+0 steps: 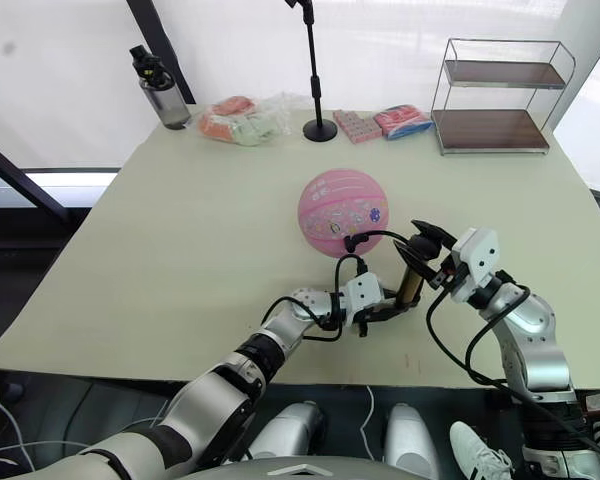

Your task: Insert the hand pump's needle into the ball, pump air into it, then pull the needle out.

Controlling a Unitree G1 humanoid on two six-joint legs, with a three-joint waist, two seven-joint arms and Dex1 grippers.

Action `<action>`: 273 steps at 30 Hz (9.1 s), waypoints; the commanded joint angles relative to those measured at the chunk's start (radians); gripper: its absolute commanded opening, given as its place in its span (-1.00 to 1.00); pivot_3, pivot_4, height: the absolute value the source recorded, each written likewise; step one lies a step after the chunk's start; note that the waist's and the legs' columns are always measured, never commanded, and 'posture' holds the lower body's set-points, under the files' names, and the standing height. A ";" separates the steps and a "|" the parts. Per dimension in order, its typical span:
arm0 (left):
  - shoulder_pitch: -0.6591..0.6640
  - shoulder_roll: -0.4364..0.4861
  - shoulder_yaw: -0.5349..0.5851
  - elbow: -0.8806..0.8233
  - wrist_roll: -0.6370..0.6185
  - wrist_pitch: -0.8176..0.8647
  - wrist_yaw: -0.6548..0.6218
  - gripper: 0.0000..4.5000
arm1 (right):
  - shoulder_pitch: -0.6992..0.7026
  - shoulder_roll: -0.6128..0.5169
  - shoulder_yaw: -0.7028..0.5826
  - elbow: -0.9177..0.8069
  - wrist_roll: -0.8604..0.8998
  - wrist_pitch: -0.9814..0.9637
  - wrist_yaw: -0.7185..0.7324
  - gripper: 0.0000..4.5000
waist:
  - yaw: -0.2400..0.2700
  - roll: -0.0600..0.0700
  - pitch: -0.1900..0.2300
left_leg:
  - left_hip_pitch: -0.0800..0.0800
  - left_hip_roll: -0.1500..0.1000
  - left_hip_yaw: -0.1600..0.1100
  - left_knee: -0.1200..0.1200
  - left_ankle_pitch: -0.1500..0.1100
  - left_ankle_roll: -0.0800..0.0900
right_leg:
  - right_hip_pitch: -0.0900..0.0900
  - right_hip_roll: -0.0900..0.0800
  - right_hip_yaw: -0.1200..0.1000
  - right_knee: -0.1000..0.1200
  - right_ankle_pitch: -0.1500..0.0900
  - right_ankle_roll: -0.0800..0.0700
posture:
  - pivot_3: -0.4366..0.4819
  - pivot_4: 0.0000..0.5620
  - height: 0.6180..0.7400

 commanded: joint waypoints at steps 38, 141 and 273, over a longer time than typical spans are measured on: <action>0.047 0.014 -0.049 0.055 0.069 0.036 -0.028 -0.52 | -0.369 -0.345 -0.340 -0.260 0.502 0.514 -0.005 -0.10 | 0.006 0.010 0.020 | -0.018 -0.003 0.000 0.003 0.001 -0.001 | -0.015 -0.005 -0.001 0.000 0.001 0.000 | -0.05 -0.47 0.93; 0.061 0.028 -0.046 0.035 0.069 0.046 -0.032 -0.52 | -0.076 -0.241 -0.177 -0.207 0.400 0.442 0.071 -0.10 | 0.002 0.004 0.017 | -0.005 -0.001 0.000 0.000 0.001 -0.001 | -0.004 -0.003 -0.002 0.001 0.000 -0.001 | -0.05 -0.47 0.93; 0.335 0.531 0.296 -1.154 -0.543 0.562 -0.298 1.00 | 0.048 -0.366 0.115 0.200 0.002 -0.454 -0.026 0.94 | -0.019 0.025 0.032 | -0.018 0.002 0.012 0.000 0.006 -0.009 | -0.024 0.001 0.013 0.005 0.001 -0.004 | -0.05 -0.47 0.93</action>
